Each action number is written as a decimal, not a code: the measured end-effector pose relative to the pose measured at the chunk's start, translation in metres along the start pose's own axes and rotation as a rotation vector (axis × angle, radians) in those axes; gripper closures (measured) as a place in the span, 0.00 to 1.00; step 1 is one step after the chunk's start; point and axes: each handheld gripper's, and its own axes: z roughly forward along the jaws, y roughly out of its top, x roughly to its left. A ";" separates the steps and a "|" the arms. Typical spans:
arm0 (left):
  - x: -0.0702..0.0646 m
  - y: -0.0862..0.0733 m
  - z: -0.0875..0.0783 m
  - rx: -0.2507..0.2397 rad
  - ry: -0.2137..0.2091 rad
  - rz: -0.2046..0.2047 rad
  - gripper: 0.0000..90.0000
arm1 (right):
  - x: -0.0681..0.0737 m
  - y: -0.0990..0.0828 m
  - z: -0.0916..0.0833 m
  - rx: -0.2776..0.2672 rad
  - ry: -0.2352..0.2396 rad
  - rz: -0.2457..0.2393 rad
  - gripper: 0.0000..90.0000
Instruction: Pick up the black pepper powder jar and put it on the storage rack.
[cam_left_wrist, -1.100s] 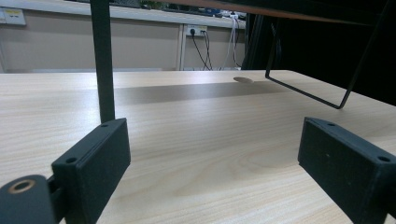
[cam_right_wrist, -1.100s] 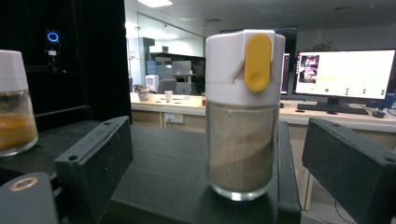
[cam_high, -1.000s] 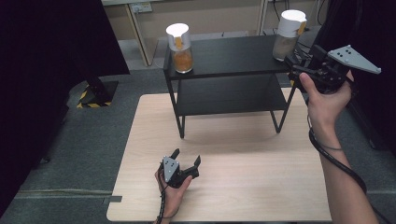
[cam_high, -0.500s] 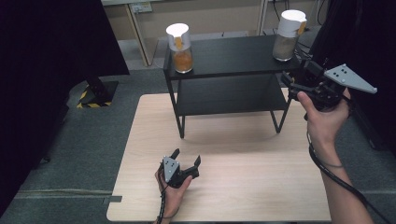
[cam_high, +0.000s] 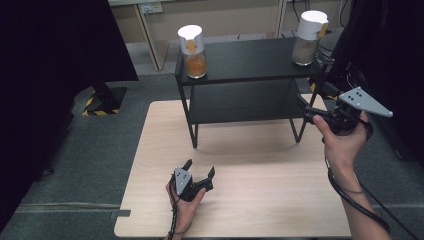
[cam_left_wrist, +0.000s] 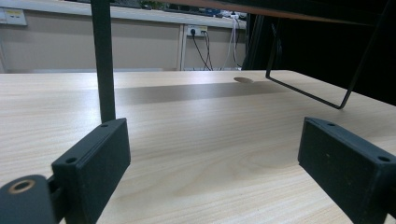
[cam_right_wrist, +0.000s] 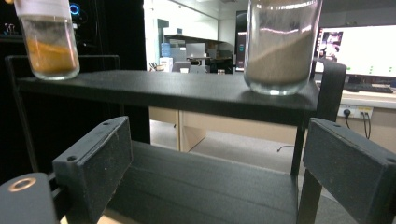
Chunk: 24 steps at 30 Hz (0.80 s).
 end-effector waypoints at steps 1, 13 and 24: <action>0.000 0.000 0.000 0.000 0.000 0.000 0.10 | 0.000 -0.002 -0.001 0.002 0.001 0.003 0.09; 0.000 0.000 0.000 -0.001 0.001 0.000 0.10 | -0.004 -0.019 -0.011 0.009 0.001 0.026 0.09; 0.000 0.000 0.000 -0.002 0.002 0.000 0.10 | -0.005 -0.044 -0.020 0.027 0.012 0.047 0.09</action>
